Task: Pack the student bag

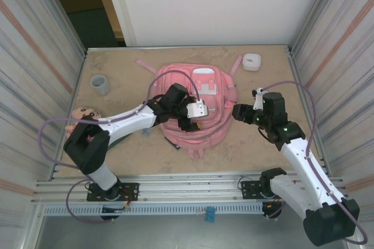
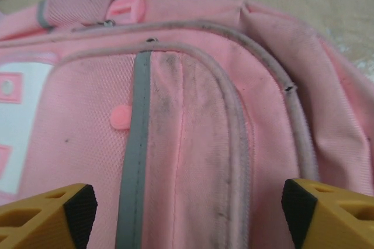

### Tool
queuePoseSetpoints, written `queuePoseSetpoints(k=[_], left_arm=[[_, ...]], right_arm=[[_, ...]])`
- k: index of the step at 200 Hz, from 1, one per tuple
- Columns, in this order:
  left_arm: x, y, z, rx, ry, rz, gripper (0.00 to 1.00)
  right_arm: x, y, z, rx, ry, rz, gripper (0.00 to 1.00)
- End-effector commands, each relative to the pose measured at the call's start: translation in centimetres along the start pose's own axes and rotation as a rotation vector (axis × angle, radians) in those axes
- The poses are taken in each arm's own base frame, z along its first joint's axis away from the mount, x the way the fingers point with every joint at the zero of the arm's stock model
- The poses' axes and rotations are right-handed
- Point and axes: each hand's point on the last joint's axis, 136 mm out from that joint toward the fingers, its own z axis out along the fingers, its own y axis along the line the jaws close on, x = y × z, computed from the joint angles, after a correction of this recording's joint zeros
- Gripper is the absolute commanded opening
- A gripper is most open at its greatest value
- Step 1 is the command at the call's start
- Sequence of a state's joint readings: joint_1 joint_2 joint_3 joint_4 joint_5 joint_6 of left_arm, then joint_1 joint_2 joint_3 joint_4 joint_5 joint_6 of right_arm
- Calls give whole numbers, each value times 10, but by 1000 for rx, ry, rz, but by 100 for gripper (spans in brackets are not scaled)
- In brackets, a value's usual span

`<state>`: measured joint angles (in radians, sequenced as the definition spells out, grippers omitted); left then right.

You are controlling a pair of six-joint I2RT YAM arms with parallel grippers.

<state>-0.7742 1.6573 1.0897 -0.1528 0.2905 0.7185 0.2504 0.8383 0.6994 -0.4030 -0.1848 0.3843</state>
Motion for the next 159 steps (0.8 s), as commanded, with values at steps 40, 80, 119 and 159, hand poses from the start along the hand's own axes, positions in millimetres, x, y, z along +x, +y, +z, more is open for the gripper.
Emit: queuePoseSetpoints(k=[40, 80, 119, 159], left_arm=[[-20, 20, -5, -55, -57, 64, 28], [-39, 19, -62, 58, -317, -53, 0], [-40, 16, -107, 131, -468, -107, 0], [-31, 14, -121, 149, -492, -109, 0]], right_arm=[[-10, 7, 4, -46, -71, -43, 66], [-2, 44, 13, -281, -14, -246, 69], [-16, 48, 43, -340, 123, -293, 70], [-14, 64, 68, -493, 172, -404, 75]])
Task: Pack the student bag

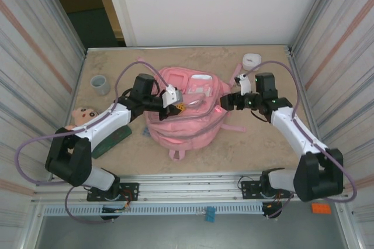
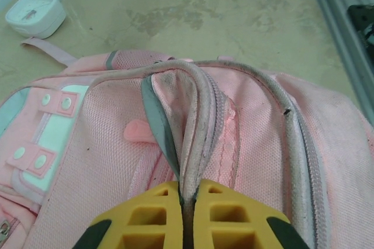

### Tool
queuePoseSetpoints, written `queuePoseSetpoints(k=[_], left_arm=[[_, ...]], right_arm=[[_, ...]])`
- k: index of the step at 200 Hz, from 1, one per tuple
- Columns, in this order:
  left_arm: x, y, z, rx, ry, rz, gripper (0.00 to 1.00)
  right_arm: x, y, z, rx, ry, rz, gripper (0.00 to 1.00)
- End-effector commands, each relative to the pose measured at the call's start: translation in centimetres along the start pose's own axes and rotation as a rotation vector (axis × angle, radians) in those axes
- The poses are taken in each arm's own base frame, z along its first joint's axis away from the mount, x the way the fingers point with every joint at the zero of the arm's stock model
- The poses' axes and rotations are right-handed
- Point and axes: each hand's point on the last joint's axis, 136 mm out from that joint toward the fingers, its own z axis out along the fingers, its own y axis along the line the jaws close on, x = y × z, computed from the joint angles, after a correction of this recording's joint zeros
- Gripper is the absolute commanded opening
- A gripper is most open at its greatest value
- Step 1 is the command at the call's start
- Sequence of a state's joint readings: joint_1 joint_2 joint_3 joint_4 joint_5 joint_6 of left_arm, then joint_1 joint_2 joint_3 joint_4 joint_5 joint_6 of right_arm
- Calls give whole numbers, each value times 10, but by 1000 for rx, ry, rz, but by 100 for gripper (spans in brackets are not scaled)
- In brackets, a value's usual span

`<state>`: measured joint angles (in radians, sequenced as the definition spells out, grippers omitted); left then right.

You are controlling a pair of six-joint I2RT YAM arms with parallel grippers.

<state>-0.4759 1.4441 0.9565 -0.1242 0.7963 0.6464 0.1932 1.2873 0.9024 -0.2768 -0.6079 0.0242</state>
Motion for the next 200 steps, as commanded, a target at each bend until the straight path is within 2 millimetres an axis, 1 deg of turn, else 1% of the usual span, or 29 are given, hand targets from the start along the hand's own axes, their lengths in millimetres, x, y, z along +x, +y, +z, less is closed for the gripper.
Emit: queuePoseSetpoints(k=[1, 18, 30, 55, 74, 91, 109, 121, 132, 148, 162, 172, 187, 200], left_arm=[[-41, -17, -17, 81, -148, 77, 0], [-39, -18, -20, 93, -144, 77, 0], [-38, -19, -23, 110, -146, 85, 0], [-32, -16, -30, 109, -134, 78, 0], [-32, -15, -35, 116, -145, 80, 0], [-30, -15, -38, 119, -153, 76, 0], [-30, -14, -39, 114, -155, 74, 0], [-29, -13, -39, 112, -155, 75, 0], [-29, -12, -39, 111, -155, 75, 0], [-29, -12, -39, 109, -155, 73, 0], [-30, -11, -40, 104, -158, 76, 0], [-30, -9, -40, 96, -157, 74, 0], [-26, -3, -39, 62, -139, 62, 0], [-23, 0, -38, 43, -126, 65, 0]], right_arm=[[-3, 18, 8, -132, 6, -144, 75], [0, 20, 16, -179, 8, -222, 75], [4, 21, 22, -218, 14, -264, 73], [14, 26, 29, -274, 48, -307, 71], [22, 21, 34, -284, 54, -339, 71], [28, 11, 42, -287, 76, -355, 68], [32, 6, 52, -305, 122, -358, 66], [33, 7, 56, -328, 157, -362, 64], [36, 11, 60, -357, 188, -378, 64], [36, 10, 68, -354, 222, -395, 64], [38, 11, 71, -365, 246, -403, 60], [40, 11, 70, -370, 261, -401, 53], [44, 13, 66, -380, 283, -386, 44], [46, 19, 59, -394, 284, -375, 41]])
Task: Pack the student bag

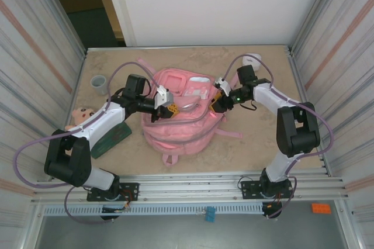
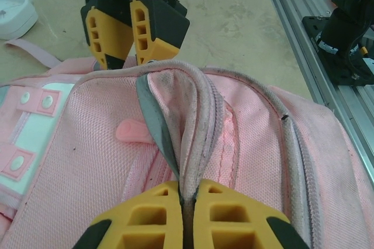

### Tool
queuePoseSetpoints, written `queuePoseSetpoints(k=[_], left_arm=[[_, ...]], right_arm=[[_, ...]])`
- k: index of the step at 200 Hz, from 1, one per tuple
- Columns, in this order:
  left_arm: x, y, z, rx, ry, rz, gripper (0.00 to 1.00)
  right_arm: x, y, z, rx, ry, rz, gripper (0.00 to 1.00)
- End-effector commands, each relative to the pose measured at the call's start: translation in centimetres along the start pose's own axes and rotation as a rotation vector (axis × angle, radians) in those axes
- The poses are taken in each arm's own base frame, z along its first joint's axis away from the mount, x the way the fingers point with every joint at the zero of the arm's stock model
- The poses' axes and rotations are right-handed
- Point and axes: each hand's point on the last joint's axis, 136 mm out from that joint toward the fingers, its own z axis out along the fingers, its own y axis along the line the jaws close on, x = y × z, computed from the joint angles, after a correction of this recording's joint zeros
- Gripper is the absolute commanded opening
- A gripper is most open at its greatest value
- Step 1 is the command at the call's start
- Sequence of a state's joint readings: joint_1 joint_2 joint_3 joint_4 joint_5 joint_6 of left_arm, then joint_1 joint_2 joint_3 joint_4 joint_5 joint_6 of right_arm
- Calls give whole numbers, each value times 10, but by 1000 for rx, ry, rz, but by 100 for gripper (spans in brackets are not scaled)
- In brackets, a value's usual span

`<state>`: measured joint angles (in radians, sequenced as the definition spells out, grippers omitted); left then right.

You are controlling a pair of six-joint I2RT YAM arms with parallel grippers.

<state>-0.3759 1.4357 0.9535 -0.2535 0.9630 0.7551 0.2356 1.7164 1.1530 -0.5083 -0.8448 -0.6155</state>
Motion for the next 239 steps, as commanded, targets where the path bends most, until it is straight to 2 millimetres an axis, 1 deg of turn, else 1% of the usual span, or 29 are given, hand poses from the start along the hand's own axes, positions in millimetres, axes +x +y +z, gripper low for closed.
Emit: queuePoseSetpoints(k=[1, 14, 22, 32, 38, 47, 56, 63, 80, 113, 125, 138, 144, 157, 179, 198, 219, 239], left_arm=[[-35, 5, -14, -43, -81, 100, 0], [-35, 6, -14, -45, -82, 105, 0], [-35, 5, -14, -41, -84, 105, 0], [-36, 4, -14, -37, -89, 108, 0], [-37, 3, -14, -32, -93, 109, 0], [-39, 2, -15, -28, -98, 110, 0], [-39, 2, -15, -26, -101, 110, 0], [-39, 2, -15, -26, -101, 110, 0], [-42, 2, -16, -26, -106, 116, 0], [-44, 1, -17, -26, -118, 119, 0], [-44, 1, -17, -28, -123, 117, 0], [-44, 2, -17, -33, -121, 113, 0], [-43, 2, -17, -40, -117, 116, 0], [-41, 6, -18, -61, -101, 113, 0], [-35, 12, -18, -101, -69, 109, 0], [-32, 16, -19, -129, -48, 111, 0], [-31, 19, -20, -148, -39, 111, 0], [-31, 23, -21, -173, -32, 105, 0]], right_arm=[[6, 18, -3, -57, 29, 6, 41], [6, 24, -8, -54, 19, -7, 42], [7, 24, -11, -33, 16, -16, 45], [8, 19, -17, 8, 7, -23, 49], [9, 14, -20, 32, -3, -21, 50], [9, 6, -25, 61, -19, -12, 55], [11, 1, -28, 80, -20, -3, 59], [12, -2, -28, 95, -10, -3, 60], [14, -3, -22, 93, 13, -5, 61], [8, 8, -4, 25, 25, -33, 59], [5, 11, 0, 4, 26, -35, 54], [2, 15, 0, -19, 16, -31, 46], [0, 18, -2, -24, 10, -33, 41], [-4, 23, -7, -28, 1, -38, 26], [-13, 37, -20, -38, -36, -41, 5], [-19, 44, -33, -43, -67, -13, 0], [-23, 51, -42, -48, -82, 4, 0], [-25, 51, -47, -27, -77, 50, 0]])
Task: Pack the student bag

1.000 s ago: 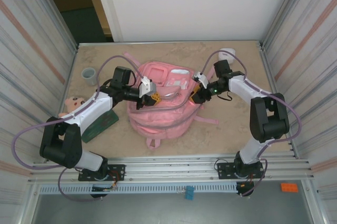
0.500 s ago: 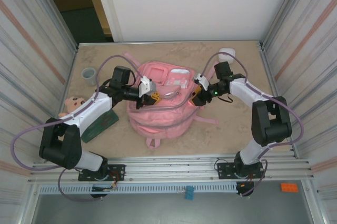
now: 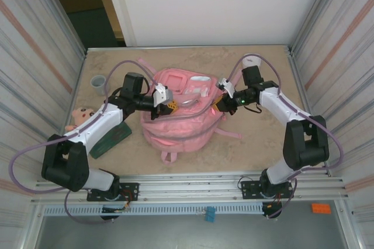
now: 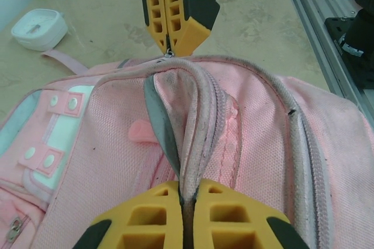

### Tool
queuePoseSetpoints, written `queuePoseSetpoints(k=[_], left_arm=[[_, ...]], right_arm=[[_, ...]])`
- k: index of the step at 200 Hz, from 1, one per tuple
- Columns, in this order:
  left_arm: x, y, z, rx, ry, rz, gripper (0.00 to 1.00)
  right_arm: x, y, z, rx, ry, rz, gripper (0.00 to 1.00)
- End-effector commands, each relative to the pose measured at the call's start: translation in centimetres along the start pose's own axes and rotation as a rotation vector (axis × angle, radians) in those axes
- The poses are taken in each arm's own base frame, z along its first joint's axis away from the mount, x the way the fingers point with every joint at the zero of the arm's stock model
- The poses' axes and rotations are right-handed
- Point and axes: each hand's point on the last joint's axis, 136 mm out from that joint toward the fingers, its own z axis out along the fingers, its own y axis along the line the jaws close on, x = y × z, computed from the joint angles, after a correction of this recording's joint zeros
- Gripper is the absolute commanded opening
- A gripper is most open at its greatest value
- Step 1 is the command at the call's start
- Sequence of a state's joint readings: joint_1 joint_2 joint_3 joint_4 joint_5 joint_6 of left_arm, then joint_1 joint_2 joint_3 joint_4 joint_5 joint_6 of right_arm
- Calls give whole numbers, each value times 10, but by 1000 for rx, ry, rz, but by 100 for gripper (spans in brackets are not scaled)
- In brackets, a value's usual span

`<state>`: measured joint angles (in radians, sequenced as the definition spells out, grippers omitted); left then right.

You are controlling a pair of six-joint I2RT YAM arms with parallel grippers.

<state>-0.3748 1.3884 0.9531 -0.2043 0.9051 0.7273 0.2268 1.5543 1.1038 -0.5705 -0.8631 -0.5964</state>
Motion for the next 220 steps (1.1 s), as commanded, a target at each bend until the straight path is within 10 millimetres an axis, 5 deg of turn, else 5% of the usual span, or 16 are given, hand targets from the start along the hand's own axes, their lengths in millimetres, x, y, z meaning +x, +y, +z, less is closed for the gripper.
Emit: queuePoseSetpoints(k=[1, 24, 88, 112, 178, 220], left_arm=[[-17, 14, -11, -93, -28, 56, 0], [-13, 22, -9, -149, 1, 50, 0], [-26, 35, 17, -387, 95, 39, 0], [-31, 45, 16, -475, 57, -27, 0], [-47, 19, 32, -396, 8, 8, 0], [-32, 30, 27, -499, 78, -27, 0]], right_arm=[[-15, 18, -17, -34, -36, 69, 0], [-22, 18, -20, -26, -42, 187, 0], [-27, 77, 2, -150, 0, 309, 0], [-23, 84, 7, -153, 3, 369, 0], [-5, 68, 18, -86, -12, 488, 30], [-14, 66, 1, -8, -63, 467, 6]])
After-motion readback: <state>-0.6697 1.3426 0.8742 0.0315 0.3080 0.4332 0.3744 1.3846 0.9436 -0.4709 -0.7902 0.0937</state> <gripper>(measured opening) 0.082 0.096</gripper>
